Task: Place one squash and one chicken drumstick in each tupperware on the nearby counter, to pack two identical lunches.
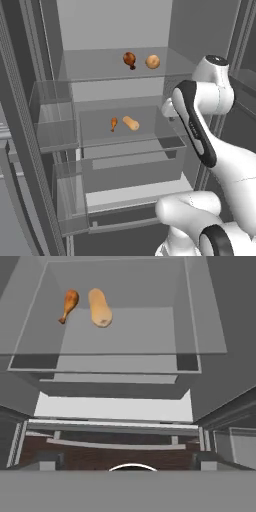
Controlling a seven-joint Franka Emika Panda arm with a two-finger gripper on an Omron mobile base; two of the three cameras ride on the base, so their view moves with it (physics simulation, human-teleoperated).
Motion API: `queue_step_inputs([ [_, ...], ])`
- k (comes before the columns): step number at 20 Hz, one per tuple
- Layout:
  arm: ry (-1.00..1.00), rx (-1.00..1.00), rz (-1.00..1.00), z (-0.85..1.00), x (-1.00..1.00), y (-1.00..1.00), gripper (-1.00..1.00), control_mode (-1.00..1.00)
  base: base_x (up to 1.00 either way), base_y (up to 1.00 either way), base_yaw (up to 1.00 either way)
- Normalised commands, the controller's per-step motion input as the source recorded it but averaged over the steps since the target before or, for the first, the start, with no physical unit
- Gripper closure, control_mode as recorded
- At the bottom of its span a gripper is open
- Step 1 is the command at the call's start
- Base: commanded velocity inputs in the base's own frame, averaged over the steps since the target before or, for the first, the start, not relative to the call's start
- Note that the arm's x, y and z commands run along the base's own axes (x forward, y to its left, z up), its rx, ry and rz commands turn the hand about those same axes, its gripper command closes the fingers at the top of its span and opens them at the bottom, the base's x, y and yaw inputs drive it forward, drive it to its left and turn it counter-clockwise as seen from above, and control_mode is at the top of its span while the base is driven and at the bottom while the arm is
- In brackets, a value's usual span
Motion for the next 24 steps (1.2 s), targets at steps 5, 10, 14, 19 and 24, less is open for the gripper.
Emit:
queue_step_inputs([
  [5,-0.37,0.01,0.0,0.63,-0.4,0.13,-1.0,-1.0,0.0,0.0,0.0],
  [10,-0.19,0.0,0.0,0.95,-0.06,0.2,-1.0,-1.0,0.0,0.0,0.0],
  [14,-0.06,-0.01,-0.01,0.95,0.01,0.15,-1.0,-1.0,0.0,0.0,0.0],
  [19,0.0,-0.09,-0.03,0.65,0.29,0.07,-1.0,-1.0,0.0,0.0,0.0],
  [24,-0.04,0.0,-0.02,0.09,0.5,0.0,-1.0,-1.0,0.0,0.0,0.0],
])
